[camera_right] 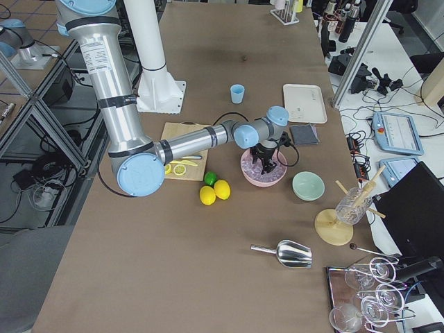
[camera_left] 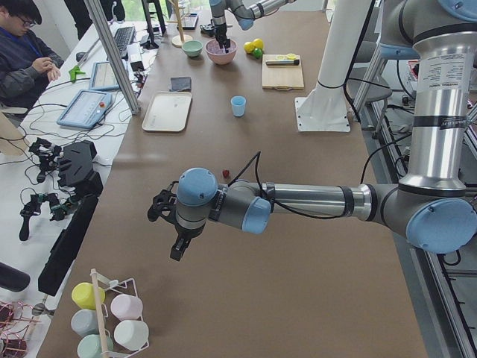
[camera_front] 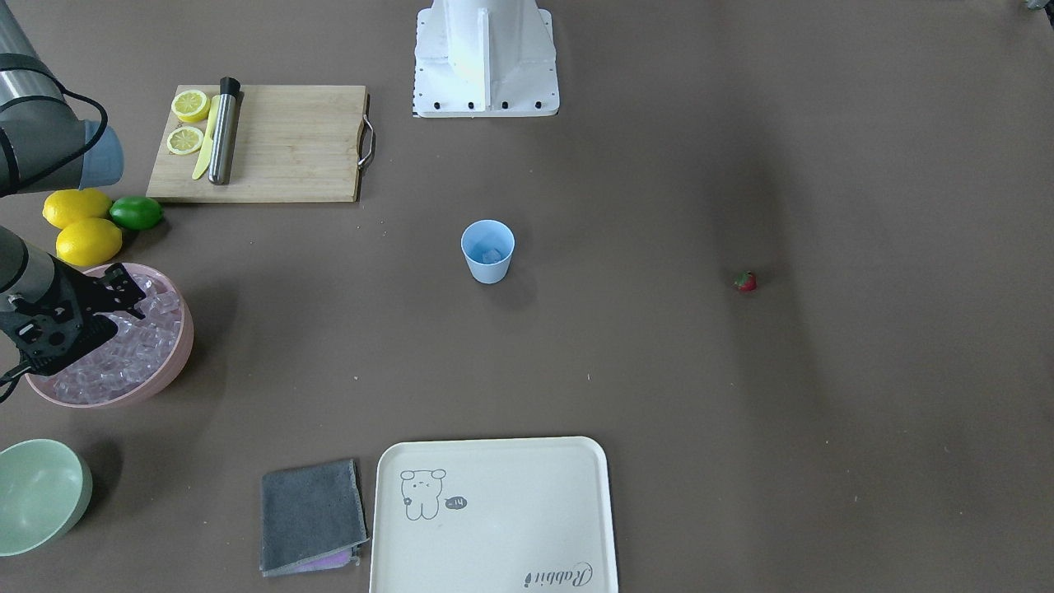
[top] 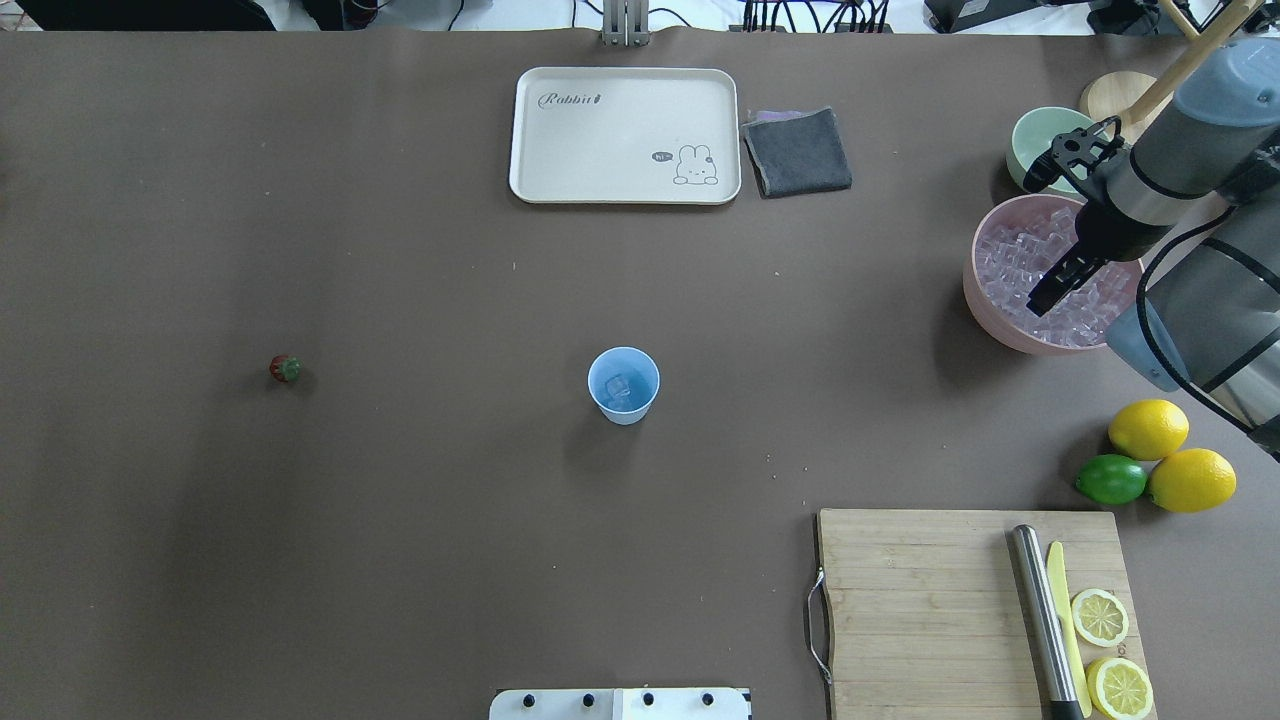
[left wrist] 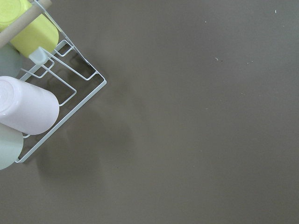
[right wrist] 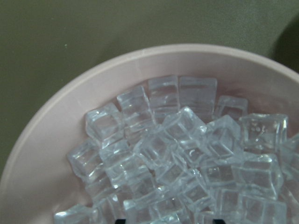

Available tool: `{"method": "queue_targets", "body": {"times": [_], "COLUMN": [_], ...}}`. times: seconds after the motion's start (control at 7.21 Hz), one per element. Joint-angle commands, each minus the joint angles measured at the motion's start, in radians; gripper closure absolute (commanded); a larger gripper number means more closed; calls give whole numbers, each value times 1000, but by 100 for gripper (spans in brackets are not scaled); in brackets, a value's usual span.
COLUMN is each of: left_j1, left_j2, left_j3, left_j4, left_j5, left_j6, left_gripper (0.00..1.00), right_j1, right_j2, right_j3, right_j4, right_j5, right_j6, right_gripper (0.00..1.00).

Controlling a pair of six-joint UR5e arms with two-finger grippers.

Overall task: Put ice and strawberries in cup
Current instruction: 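Lower the right gripper into the ice and grasp a third cube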

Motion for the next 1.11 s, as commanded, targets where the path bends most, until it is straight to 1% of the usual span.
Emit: {"method": "queue_targets", "body": {"times": [0.0,0.14,0.28,0.55,0.69,0.83,0.97], "left_j1": [0,0,0,0,0,0,0], "left_j2": [-1,-1,-1,-1,-1,-1,-1], "left_j3": [-3,-4,-4,-6,-4,-4,-4], "left_j4": [-3,-4,-6,-6,-6,-7,-7], "left_j5": [0,0,0,0,0,0,0], "left_j6": [0,0,0,0,0,2,2], "left_gripper": [1,1,1,1,1,1,1], "right_j1": [-4,-4,-4,5,42,93,126], "right_j2": [4,4,7,13,54,112,137], "right_j3": [-11,-12,-12,-10,-7,5,72], "right_j4": [-1,-2,-10,-14,-40,-116,-201], "right_j5": [2,2,2,3,19,84,109], "right_j6": [0,-2,-8,-6,-3,-3,1], "right_gripper": [61,88,100,100,100,100,100]}}
